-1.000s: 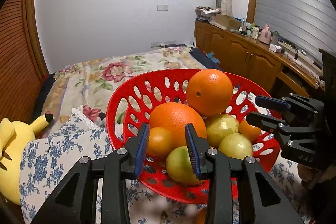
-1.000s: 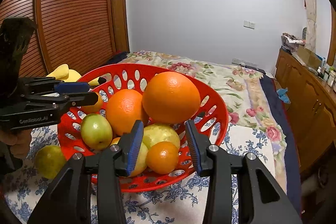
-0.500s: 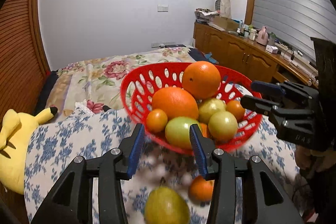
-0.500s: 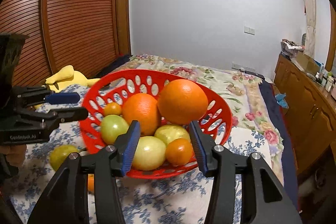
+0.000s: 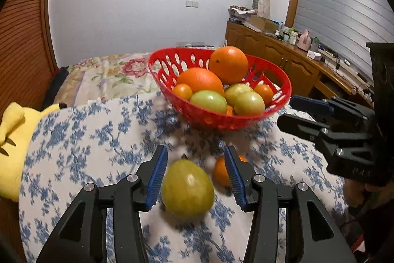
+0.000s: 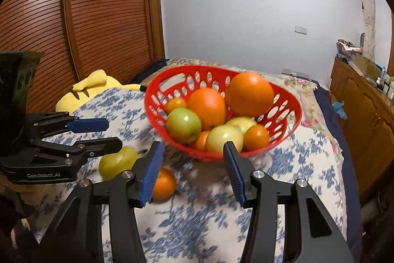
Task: Organize fruits
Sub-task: 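Withdraw both tools toward the yellow-green pear and last tangerine, then close the left tool on the yellow-green pear while the right tool grasps the tangerine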
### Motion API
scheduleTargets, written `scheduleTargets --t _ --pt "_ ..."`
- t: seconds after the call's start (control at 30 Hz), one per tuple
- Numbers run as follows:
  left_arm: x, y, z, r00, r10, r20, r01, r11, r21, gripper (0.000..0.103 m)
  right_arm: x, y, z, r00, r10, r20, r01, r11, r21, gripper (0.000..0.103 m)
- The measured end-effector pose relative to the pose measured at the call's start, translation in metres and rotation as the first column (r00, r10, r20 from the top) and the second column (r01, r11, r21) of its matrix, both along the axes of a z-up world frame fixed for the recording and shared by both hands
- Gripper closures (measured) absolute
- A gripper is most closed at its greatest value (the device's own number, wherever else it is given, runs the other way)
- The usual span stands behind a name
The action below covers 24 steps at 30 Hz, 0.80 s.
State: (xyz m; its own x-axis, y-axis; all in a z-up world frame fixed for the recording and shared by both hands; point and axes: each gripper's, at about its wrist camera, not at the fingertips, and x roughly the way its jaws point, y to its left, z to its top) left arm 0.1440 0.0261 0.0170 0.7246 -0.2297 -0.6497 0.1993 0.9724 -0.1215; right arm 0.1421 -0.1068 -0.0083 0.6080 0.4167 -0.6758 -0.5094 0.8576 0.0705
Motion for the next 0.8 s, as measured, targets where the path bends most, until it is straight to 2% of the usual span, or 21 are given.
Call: scheduleTargets --t 0.3,0.57,0.8 --pt "-0.011 -0.001 -0.013 0.999 0.030 -0.034 -0.030 1.000 0.002 0.053 -0.023 0.002 0.001 1.000 0.004 -0.014 -0.003 1.000 0.007 0.051" --pt "-0.001 -0.007 -0.023 0.997 0.041 -0.060 -0.041 0.999 0.011 0.052 -0.037 0.011 -0.006 1.000 -0.002 -0.027 0.002 1.000 -0.004 0.051" --pt "0.005 -0.006 -0.032 0.995 0.059 -0.075 -0.059 0.998 0.004 0.046 -0.039 0.012 -0.012 0.999 -0.019 -0.041 0.018 1.000 -0.014 0.051"
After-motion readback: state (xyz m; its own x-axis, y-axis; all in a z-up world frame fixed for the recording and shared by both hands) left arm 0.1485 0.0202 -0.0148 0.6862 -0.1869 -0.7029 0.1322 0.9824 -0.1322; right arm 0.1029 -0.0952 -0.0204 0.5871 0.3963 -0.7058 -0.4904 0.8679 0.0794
